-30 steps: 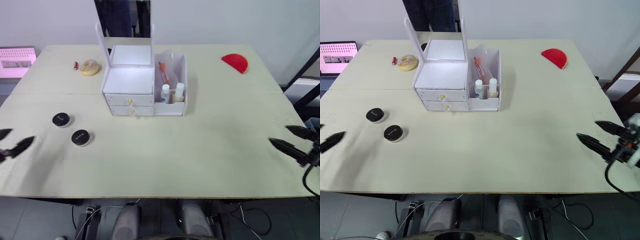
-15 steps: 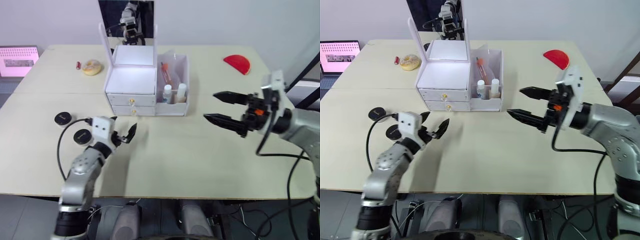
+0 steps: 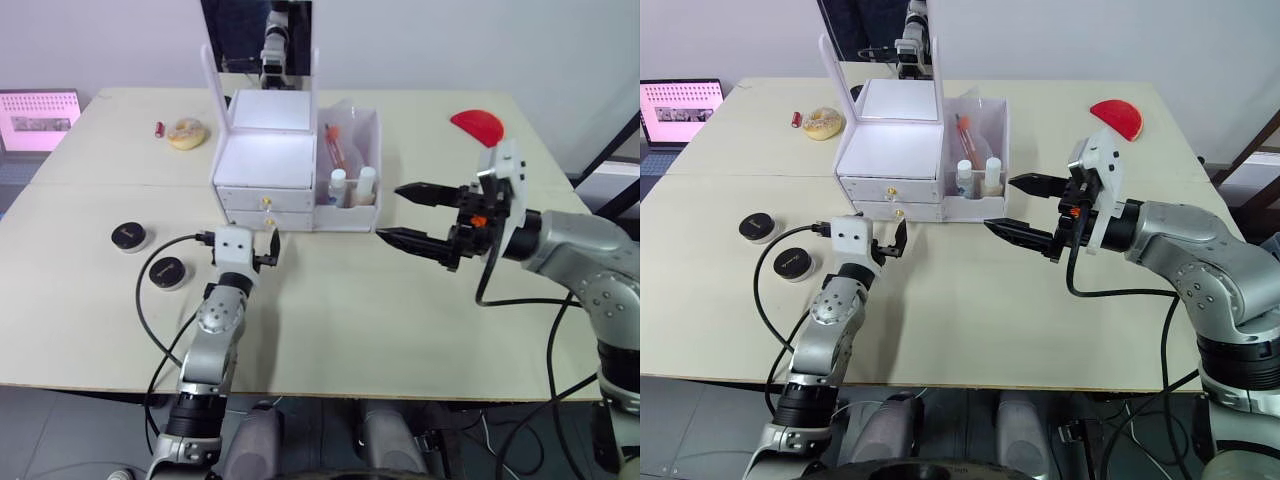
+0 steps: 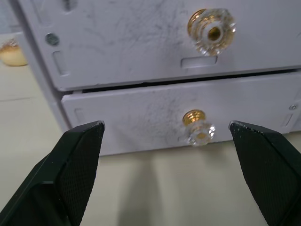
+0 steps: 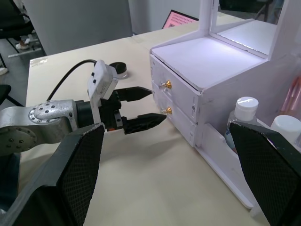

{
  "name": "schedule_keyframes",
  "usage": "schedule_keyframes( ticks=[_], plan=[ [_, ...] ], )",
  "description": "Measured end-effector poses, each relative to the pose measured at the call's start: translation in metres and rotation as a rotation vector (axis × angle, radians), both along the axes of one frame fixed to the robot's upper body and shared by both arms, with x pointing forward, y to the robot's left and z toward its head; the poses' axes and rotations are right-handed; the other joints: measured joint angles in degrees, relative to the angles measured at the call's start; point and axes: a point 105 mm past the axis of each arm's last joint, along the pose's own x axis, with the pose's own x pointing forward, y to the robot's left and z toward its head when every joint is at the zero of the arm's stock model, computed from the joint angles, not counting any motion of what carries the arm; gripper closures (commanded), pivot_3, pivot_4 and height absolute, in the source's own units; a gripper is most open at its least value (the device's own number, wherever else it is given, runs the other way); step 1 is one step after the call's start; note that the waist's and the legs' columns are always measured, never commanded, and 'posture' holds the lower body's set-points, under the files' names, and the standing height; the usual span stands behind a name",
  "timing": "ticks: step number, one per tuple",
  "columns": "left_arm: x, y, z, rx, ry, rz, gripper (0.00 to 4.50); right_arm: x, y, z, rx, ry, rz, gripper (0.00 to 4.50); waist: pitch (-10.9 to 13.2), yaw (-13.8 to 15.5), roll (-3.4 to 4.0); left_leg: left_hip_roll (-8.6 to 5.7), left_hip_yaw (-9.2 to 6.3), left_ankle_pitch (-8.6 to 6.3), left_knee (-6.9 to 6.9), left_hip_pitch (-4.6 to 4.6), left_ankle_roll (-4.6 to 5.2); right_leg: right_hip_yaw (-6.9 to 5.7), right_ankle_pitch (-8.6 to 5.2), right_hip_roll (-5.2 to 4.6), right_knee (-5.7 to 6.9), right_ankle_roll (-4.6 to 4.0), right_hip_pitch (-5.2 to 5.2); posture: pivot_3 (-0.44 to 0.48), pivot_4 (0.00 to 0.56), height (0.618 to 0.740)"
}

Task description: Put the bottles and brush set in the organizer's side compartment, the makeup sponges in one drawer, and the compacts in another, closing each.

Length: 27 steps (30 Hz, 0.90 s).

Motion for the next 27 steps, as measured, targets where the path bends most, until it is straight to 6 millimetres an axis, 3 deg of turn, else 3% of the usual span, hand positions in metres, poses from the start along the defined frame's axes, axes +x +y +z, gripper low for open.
schedule_keyframes(
  ticks=[8,12,17,18,27],
  plan=[
    [0.007,-0.01,-0.003,-0.042,-0.015,-0.003,0.04,0.001,-0.001,-0.001,-0.013,-0.007,-0.002,0.0,0.0,0.03,0.0,0.0,0.0,0.0,0.0,0.0,0.0,0.0,0.0,0.0,0.0,0.01,0.0,0.0,0.15,0.739],
    [0.007,-0.013,-0.004,-0.055,-0.015,-0.005,1.29,0.001,-0.001,0.0,-0.019,-0.013,-0.005,0.0,0.0,-0.01,0.0,0.0,0.0,0.0,0.0,-0.01,0.0,0.0,0.0,0.0,-0.01,0.01,0.0,0.0,0.15,0.739],
    [0.006,-0.015,-0.005,-0.069,-0.013,-0.008,3.96,0.002,0.0,0.003,-0.024,-0.027,-0.003,0.0,0.0,-0.01,0.0,0.0,0.0,0.0,-0.01,-0.01,0.0,0.0,0.0,0.0,-0.01,0.01,0.0,0.0,0.15,0.739],
    [0.006,-0.016,-0.005,-0.07,-0.013,-0.01,4.22,0.002,0.0,0.003,-0.024,-0.027,-0.003,0.0,0.0,-0.01,0.0,0.0,0.0,0.0,-0.01,-0.01,0.0,0.0,0.0,0.0,-0.01,0.01,0.0,0.0,0.15,0.739],
    [-0.004,-0.014,-0.006,-0.064,-0.007,-0.036,4.21,0.002,-0.001,0.003,-0.027,-0.029,-0.006,0.0,0.0,-0.2,0.0,0.0,0.0,0.0,-0.06,-0.01,0.0,0.0,-0.03,0.0,-0.04,0.04,-0.03,0.0,0.15,0.739]
  ],
)
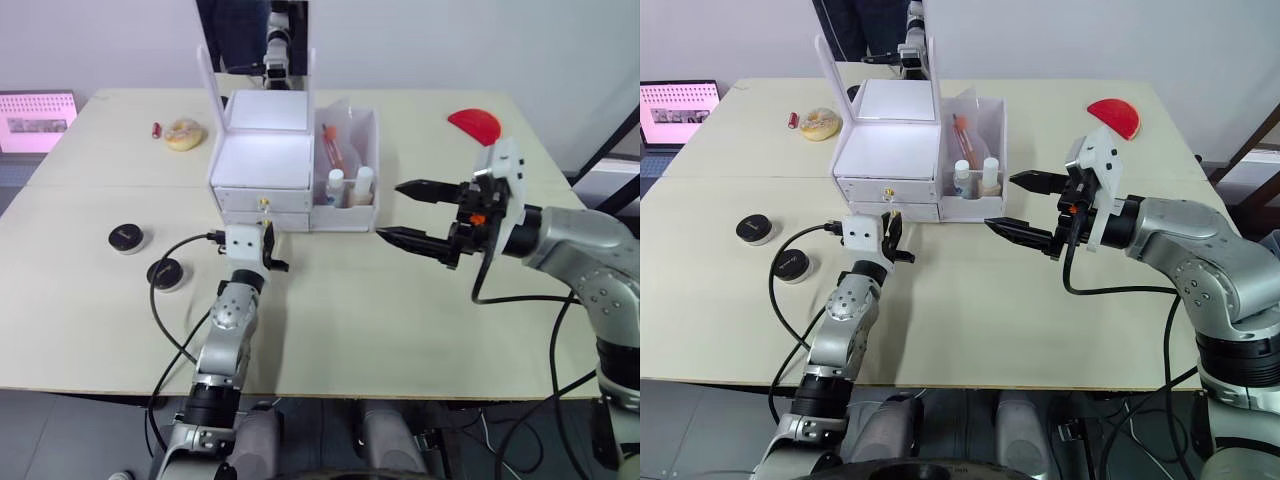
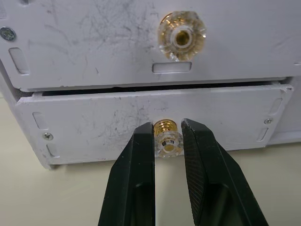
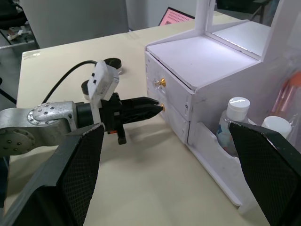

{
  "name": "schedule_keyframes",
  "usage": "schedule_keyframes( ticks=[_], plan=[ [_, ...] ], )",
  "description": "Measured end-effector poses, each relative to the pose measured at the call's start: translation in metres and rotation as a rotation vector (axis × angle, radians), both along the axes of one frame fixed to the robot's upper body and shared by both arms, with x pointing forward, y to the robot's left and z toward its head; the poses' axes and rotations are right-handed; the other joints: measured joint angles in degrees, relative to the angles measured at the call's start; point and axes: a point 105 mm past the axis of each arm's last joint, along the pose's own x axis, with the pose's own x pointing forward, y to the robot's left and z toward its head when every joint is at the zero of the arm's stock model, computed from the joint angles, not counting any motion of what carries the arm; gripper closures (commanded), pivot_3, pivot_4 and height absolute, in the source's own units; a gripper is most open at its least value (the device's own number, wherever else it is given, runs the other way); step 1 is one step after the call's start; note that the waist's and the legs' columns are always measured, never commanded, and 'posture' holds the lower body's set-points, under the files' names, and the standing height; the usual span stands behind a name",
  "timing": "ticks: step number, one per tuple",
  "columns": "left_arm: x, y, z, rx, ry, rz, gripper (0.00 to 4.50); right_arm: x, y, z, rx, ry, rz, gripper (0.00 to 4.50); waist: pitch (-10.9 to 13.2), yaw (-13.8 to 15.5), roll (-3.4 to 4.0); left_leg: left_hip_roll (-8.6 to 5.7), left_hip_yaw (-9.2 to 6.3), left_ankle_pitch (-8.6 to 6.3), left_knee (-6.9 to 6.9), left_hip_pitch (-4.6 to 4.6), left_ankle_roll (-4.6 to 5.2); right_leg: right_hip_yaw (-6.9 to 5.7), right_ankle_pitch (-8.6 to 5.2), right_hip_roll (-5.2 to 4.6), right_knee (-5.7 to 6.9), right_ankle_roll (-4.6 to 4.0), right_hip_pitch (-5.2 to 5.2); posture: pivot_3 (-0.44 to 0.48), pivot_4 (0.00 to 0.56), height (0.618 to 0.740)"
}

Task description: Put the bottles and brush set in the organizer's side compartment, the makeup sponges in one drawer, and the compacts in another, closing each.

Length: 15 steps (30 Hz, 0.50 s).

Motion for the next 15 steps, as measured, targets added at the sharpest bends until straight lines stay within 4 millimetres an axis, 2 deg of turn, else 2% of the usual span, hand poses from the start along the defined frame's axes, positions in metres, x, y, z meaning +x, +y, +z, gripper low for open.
schedule_keyframes(
  ticks=[5,11,15],
  plan=[
    [-0.032,0.001,-0.006,0.082,-0.006,-0.099,4.21,0.0,0.0,0.0,-0.003,-0.002,-0.002,0.0,0.02,0.04,0.03,0.0,0.0,0.0,-0.12,-0.03,0.0,0.0,-0.03,0.0,0.0,0.0,-0.11,0.0,0.15,0.739],
    [-0.059,0.011,-0.01,0.136,0.009,-0.15,4.21,0.0,0.001,0.004,-0.008,-0.016,0.007,0.0,0.03,0.18,0.05,0.0,0.0,0.0,-0.05,-0.07,0.0,0.0,-0.04,-0.01,-0.05,-0.01,-0.09,0.0,0.15,0.739],
    [-0.069,0.016,-0.01,0.139,0.014,-0.156,4.21,0.001,0.0,0.004,-0.015,-0.018,0.005,0.0,0.04,0.08,0.07,0.0,0.0,0.0,-0.08,-0.07,0.0,0.0,-0.04,-0.01,-0.04,-0.01,-0.12,0.0,0.15,0.739]
  ],
)
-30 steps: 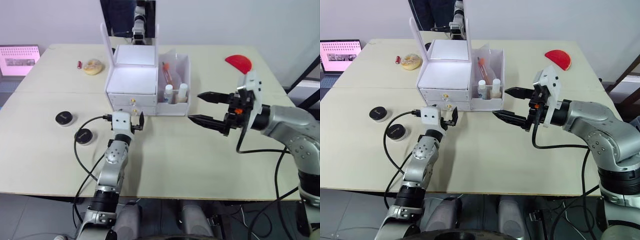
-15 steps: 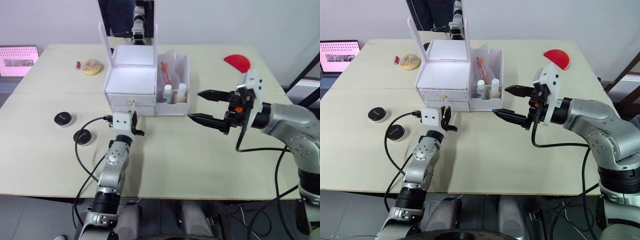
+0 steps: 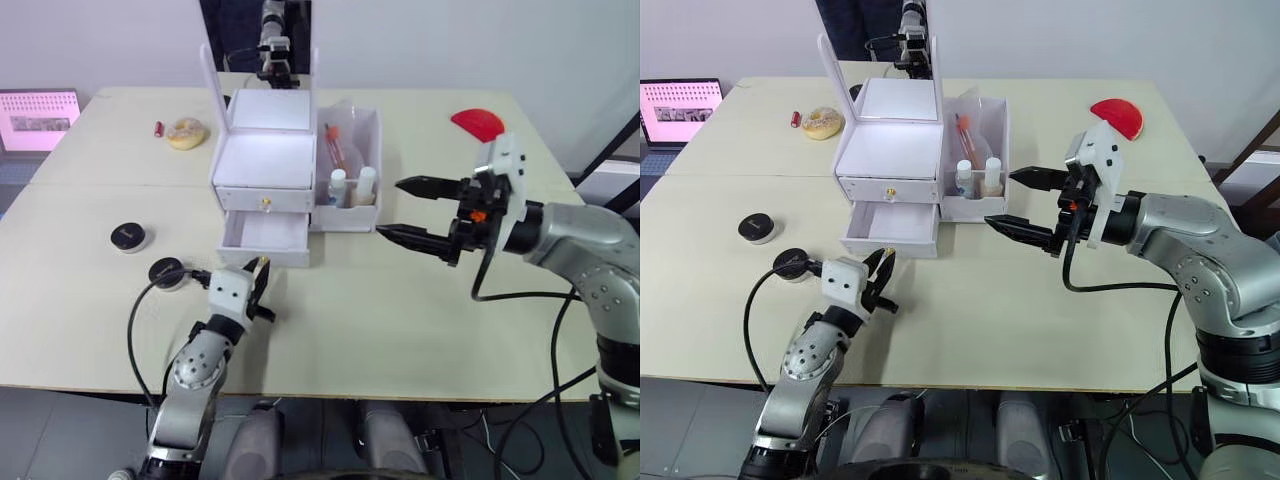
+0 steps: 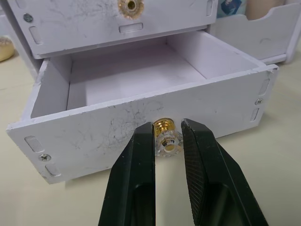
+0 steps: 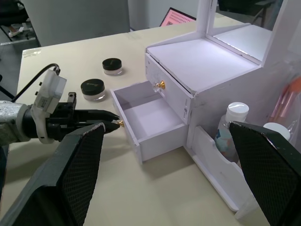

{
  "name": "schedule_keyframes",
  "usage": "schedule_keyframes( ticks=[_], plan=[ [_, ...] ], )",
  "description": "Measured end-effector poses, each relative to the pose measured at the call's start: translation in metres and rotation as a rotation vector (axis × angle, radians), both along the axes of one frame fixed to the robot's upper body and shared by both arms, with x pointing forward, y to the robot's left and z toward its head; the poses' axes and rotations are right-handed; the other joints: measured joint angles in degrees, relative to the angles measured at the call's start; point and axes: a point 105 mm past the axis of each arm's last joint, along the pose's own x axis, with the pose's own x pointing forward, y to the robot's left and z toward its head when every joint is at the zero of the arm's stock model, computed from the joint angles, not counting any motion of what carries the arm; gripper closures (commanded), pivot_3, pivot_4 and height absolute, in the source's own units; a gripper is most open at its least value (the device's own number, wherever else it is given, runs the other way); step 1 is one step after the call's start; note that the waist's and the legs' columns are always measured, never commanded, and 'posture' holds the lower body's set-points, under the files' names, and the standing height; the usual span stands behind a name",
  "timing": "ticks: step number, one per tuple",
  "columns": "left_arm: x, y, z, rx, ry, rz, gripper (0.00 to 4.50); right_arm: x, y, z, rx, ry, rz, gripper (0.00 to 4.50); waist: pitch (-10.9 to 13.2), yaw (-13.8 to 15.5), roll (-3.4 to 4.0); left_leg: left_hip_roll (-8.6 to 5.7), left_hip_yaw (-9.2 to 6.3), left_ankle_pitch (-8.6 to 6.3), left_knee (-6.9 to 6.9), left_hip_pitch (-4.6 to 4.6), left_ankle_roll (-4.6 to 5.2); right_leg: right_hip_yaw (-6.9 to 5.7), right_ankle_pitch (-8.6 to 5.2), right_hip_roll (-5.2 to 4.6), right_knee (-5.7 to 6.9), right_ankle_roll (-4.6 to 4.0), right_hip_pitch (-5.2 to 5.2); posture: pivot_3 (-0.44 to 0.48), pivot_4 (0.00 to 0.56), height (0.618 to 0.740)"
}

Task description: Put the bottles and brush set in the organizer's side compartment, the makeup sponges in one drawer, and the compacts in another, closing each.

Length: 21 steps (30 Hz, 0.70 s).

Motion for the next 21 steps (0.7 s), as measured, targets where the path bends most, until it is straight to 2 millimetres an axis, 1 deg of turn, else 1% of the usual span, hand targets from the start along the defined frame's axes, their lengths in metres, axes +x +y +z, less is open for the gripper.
schedule_keyframes(
  ticks=[3,9,14,18,21],
  plan=[
    [-0.008,0.001,-0.001,-0.003,0.01,-0.006,4.21,0.002,-0.002,-0.001,-0.005,0.0,-0.013,0.0,0.0,-0.04,0.0,0.0,0.0,0.0,-0.01,-0.01,0.0,0.0,0.0,0.0,-0.01,0.0,-0.01,0.0,0.15,0.739],
    [-0.015,0.004,-0.004,0.005,0.03,-0.001,4.21,0.003,-0.003,0.0,-0.009,-0.004,-0.016,0.0,0.0,-0.05,0.0,0.0,0.0,0.0,0.0,-0.01,0.0,0.0,-0.03,0.0,-0.01,0.03,-0.02,0.0,0.15,0.739],
    [-0.019,0.006,-0.003,0.007,0.036,0.004,4.21,0.003,-0.002,0.001,-0.008,-0.005,-0.015,0.0,0.0,-0.05,0.01,0.0,0.0,0.0,-0.01,-0.02,0.0,0.0,-0.04,0.0,-0.01,0.04,-0.04,0.0,0.15,0.739],
    [-0.021,0.012,-0.004,0.008,0.05,0.023,4.21,0.003,-0.002,0.001,-0.008,-0.008,-0.014,0.0,0.01,-0.1,0.01,0.0,0.0,0.0,-0.02,-0.03,0.0,0.0,-0.05,0.0,-0.01,0.07,-0.06,0.0,0.15,0.739],
    [-0.021,0.012,-0.004,0.002,0.052,0.023,4.21,0.003,-0.002,0.002,-0.006,-0.016,-0.012,0.0,0.01,-0.09,0.01,0.0,0.0,0.0,-0.01,-0.04,0.0,0.0,-0.14,0.0,-0.01,0.21,-0.06,0.0,0.15,0.739]
  ],
)
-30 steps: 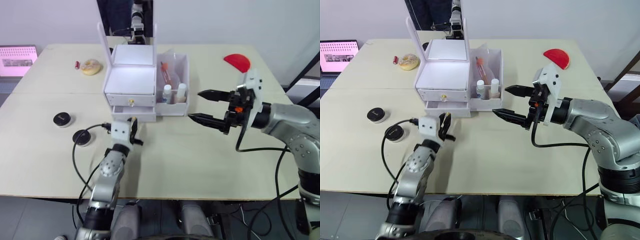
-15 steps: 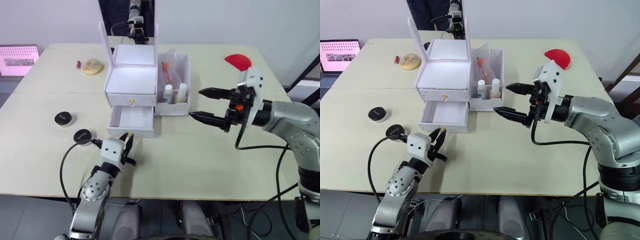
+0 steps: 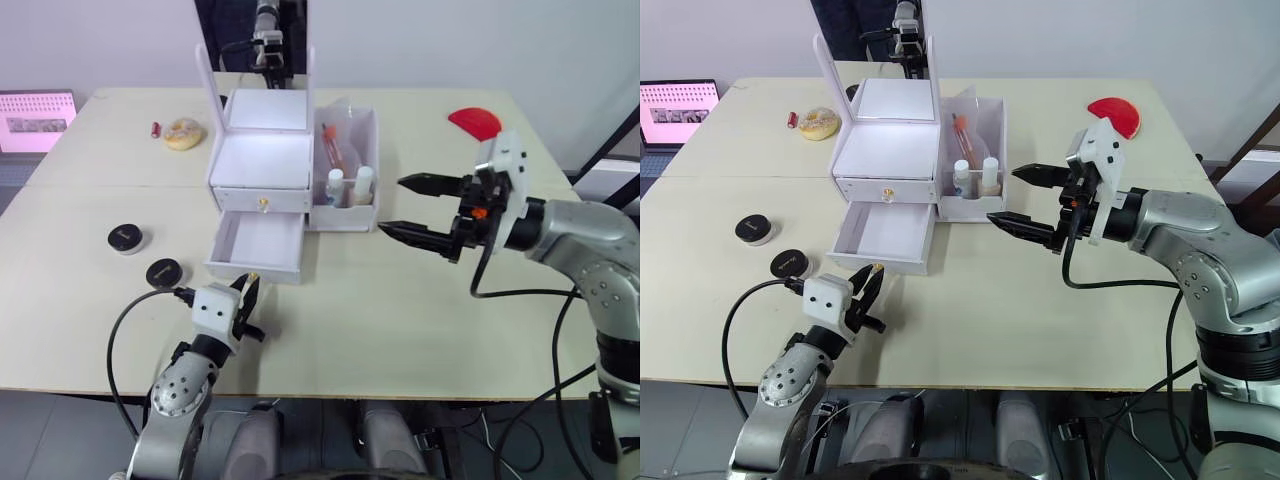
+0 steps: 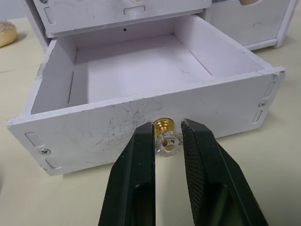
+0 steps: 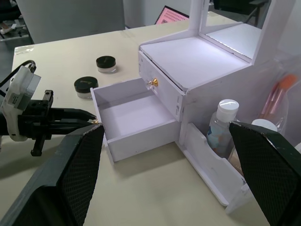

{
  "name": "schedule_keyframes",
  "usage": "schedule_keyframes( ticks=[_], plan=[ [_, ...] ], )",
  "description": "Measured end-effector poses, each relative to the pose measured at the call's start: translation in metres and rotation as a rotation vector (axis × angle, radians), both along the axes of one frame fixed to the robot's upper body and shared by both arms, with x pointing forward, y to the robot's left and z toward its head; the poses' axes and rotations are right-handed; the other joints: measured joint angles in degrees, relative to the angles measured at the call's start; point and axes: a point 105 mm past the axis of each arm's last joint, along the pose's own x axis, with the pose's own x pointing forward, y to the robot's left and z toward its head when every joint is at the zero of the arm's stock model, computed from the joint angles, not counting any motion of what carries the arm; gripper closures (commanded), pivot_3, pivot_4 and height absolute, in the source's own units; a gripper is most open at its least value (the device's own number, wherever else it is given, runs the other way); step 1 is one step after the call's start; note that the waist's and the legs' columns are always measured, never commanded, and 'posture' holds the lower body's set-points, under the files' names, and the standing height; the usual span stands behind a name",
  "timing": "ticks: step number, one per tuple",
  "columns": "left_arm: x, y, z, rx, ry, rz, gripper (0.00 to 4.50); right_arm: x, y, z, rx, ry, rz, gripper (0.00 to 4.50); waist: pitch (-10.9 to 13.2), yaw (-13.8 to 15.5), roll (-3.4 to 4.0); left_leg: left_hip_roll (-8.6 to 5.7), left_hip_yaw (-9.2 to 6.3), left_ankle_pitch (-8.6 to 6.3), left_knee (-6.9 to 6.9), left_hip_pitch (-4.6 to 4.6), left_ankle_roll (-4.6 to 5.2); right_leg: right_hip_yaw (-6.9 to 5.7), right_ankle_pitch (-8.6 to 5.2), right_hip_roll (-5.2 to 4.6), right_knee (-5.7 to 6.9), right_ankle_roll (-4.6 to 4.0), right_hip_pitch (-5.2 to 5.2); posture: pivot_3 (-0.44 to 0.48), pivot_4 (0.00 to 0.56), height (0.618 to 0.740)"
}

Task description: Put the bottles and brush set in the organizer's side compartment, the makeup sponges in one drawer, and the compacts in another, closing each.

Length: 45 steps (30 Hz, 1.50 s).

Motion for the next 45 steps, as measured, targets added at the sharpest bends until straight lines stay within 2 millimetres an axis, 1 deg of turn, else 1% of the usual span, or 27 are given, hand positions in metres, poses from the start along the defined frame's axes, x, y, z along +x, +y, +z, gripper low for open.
schedule_keyframes(
  ticks=[2,3,8,13,14,15,18,19,21,24,25,27,29,30,32,34,36,38,42,45],
  plan=[
    [0.0,0.0,0.0,-0.001,0.002,0.0,3.14,0.0,0.0,0.0,0.003,-0.001,0.001,0.0,0.0,-0.01,0.0,0.0,0.0,0.0,0.0,0.0,0.0,0.0,0.0,0.0,0.0,0.0,0.0,0.0,0.15,0.739],
    [0.0,0.001,-0.001,-0.001,0.007,0.001,2.77,0.0,0.001,0.0,0.004,0.0,0.002,0.0,0.0,-0.01,0.0,0.0,0.0,0.0,0.0,0.0,0.0,0.0,0.0,0.0,0.0,0.0,0.0,0.0,0.15,0.739],
    [-0.002,0.002,-0.004,0.003,0.027,-0.002,0.08,0.0,0.002,0.0,0.021,-0.002,0.013,0.0,0.0,-0.01,0.0,0.0,0.0,0.0,-0.01,-0.02,0.0,0.0,0.0,0.0,0.0,-0.01,-0.02,0.0,0.15,0.739],
    [-0.008,0.006,0.001,-0.015,0.031,-0.004,0.03,0.0,0.001,0.004,0.064,-0.005,0.032,0.0,0.01,-0.01,0.01,0.0,0.0,0.0,-0.01,-0.04,0.0,0.0,0.0,0.0,0.0,0.0,-0.04,0.0,0.15,0.739],
    [-0.011,0.008,-0.001,-0.018,0.045,-0.003,0.03,-0.001,0.0,0.004,0.069,-0.005,0.039,0.0,0.02,-0.01,0.02,0.0,0.0,0.0,-0.01,-0.04,0.0,0.0,0.0,0.0,0.01,0.0,-0.07,0.0,0.15,0.739],
    [-0.02,0.013,0.003,0.001,0.051,-0.021,0.03,-0.002,-0.002,0.006,0.086,-0.003,0.062,0.0,0.05,-0.17,-0.05,0.02,0.02,0.0,-0.07,-0.06,0.0,0.0,-0.01,0.0,0.01,-0.01,-0.14,0.0,0.15,0.739],
    [-0.034,0.025,0.008,0.01,0.082,-0.036,0.03,-0.003,-0.01,0.012,0.127,-0.012,0.079,0.0,0.07,-0.12,0.01,0.02,0.05,-0.01,-0.09,-0.1,0.0,0.01,-0.01,-0.01,0.01,-0.01,-0.22,0.0,0.15,0.739],
    [-0.038,0.029,0.012,0.021,0.084,-0.054,0.03,-0.005,-0.012,0.013,0.141,-0.011,0.096,0.0,0.08,-0.11,-0.01,0.04,0.04,-0.01,-0.09,-0.12,0.01,-0.01,-0.01,0.0,0.03,-0.02,-0.25,0.0,0.15,0.739],
    [-0.05,0.043,0.023,0.034,0.104,-0.094,0.03,-0.007,-0.016,0.011,0.165,0.006,0.127,0.0,0.08,-0.1,0.0,0.03,0.05,-0.01,-0.08,-0.13,0.0,0.0,-0.03,-0.01,0.03,-0.02,-0.27,0.0,0.15,0.739],
    [-0.06,0.053,0.03,0.033,0.14,-0.158,0.03,-0.008,-0.019,0.008,0.178,0.013,0.14,0.0,0.1,-0.14,0.02,0.03,0.07,-0.02,-0.02,-0.18,-0.01,0.01,-0.02,-0.03,0.0,-0.03,-0.3,0.0,0.15,0.739],
    [-0.066,0.062,0.031,0.047,0.173,-0.18,0.03,-0.009,-0.019,0.009,0.18,0.009,0.145,0.0,0.1,-0.19,0.01,0.03,0.07,-0.02,-0.04,-0.18,-0.01,0.0,-0.03,-0.03,0.01,-0.03,-0.33,0.0,0.15,0.739],
    [-0.069,0.086,0.035,0.068,0.212,-0.173,0.03,-0.01,-0.022,0.01,0.185,0.003,0.146,0.0,0.11,-0.3,0.05,0.03,0.09,-0.02,-0.08,-0.2,-0.01,0.0,-0.02,-0.03,0.02,-0.04,-0.42,0.0,0.15,0.739],
    [-0.067,0.114,0.041,0.089,0.244,-0.136,0.03,-0.012,-0.024,0.006,0.186,0.015,0.152,0.0,0.12,-0.27,0.05,0.04,0.09,-0.02,-0.09,-0.2,-0.01,0.0,-0.02,-0.02,0.05,-0.05,-0.46,0.0,0.15,0.739],
    [-0.065,0.124,0.045,0.101,0.256,-0.12,0.03,-0.012,-0.024,0.005,0.186,0.02,0.156,0.0,0.12,-0.22,0.06,0.04,0.09,-0.02,-0.09,-0.22,-0.01,0.0,-0.02,-0.02,0.05,-0.05,-0.48,0.0,0.15,0.739],
    [-0.061,0.141,0.052,0.123,0.288,-0.111,0.03,-0.014,-0.024,0.004,0.189,0.027,0.164,0.0,0.12,-0.21,0.06,0.04,0.09,-0.02,-0.06,-0.32,-0.01,0.0,-0.01,-0.02,0.0,-0.06,-0.49,0.0,0.15,0.739],
    [-0.055,0.151,0.057,0.14,0.327,-0.112,0.03,-0.015,-0.025,0.004,0.192,0.026,0.163,0.0,0.11,-0.19,0.04,0.04,0.09,-0.02,-0.05,-0.42,-0.01,0.0,0.0,-0.03,0.0,-0.09,-0.54,0.0,0.15,0.739],
    [-0.051,0.156,0.059,0.152,0.352,-0.112,0.03,-0.015,-0.025,0.005,0.19,0.023,0.162,0.0,0.11,-0.29,0.04,0.04,0.09,-0.01,-0.07,-0.47,-0.01,0.0,0.13,-0.03,0.0,-0.28,-0.59,0.0,0.15,0.739],
    [-0.043,0.157,0.063,0.165,0.377,-0.138,0.03,-0.016,-0.026,0.004,0.189,0.018,0.155,0.0,0.11,-0.22,0.04,0.04,0.08,-0.01,-0.13,-0.51,0.0,-0.01,0.14,-0.01,0.04,-0.3,-0.69,0.0,0.15,0.739],
    [-0.021,0.158,0.073,0.172,0.396,-0.156,0.03,-0.018,-0.025,0.002,0.183,0.013,0.141,0.0,0.12,-0.28,0.06,0.04,0.07,-0.01,-0.12,-0.52,0.0,-0.01,0.14,-0.01,0.07,-0.3,-0.7,0.0,0.15,0.739],
    [-0.006,0.159,0.072,0.184,0.418,-0.175,0.03,-0.021,-0.021,0.003,0.174,-0.003,0.136,0.0,0.12,-0.4,0.06,0.04,0.08,-0.01,-0.12,-0.51,0.0,-0.01,0.15,-0.01,0.08,-0.3,-0.7,0.0,0.15,0.739]
  ],
)
